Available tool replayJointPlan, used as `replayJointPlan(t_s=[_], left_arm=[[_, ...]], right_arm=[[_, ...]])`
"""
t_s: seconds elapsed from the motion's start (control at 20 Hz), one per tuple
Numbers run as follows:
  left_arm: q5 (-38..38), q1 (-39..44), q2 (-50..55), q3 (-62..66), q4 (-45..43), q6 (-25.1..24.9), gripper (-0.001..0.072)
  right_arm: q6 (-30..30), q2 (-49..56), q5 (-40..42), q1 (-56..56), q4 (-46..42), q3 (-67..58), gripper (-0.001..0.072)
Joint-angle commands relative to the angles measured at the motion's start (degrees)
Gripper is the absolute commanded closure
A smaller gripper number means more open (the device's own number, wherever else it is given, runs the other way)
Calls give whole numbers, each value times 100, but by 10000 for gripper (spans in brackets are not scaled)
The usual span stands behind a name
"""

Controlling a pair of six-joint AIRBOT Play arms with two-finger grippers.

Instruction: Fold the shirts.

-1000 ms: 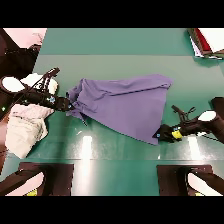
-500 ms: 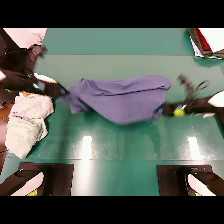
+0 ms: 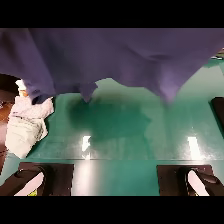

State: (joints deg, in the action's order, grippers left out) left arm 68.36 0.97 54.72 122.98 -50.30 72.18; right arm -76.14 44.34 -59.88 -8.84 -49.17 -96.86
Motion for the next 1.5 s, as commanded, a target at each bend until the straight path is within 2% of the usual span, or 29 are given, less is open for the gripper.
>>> replayJointPlan(t_s=[0.0, 0.15, 0.35, 0.55, 0.7, 0.9, 1.0, 1.1, 1.25, 1.45], left_arm=[[-546, -7, -299, 680, 699, 94, 677], [-691, -7, -483, 767, 1172, 87, 677], [-686, -7, -472, 686, 1049, 90, 678], [-581, -7, -304, -1123, 457, 258, 677], [-44, -7, 525, -2452, 422, 284, 677], [162, -7, 2240, -3130, 385, 76, 677], [-37, -7, 3073, -3130, 393, -107, 677], [-339, -7, 3681, -3123, 396, -214, 677], [-931, -7, 4122, -3115, 402, -216, 677], [-1513, -9, 4140, -3095, 400, -214, 663]], right_arm=[[79, -155, -315, -782, -55, -1117, 701], [74, -33, -975, -1563, -44, -1794, 701], [-280, 424, -1609, -1757, 24, -2293, 702], [-640, 960, -2234, -1738, 155, -1456, 702], [-741, 1679, -2581, -1198, 83, -640, 702], [-741, 2839, -2238, -98, -1121, 387, 701], [-741, 3423, -1696, 247, -1637, 682, 701], [-741, 3956, -1110, 393, -1692, 741, 701], [-741, 4546, -496, 468, -1685, 531, 701], [-743, 5097, -483, 461, -1683, -304, 696]])
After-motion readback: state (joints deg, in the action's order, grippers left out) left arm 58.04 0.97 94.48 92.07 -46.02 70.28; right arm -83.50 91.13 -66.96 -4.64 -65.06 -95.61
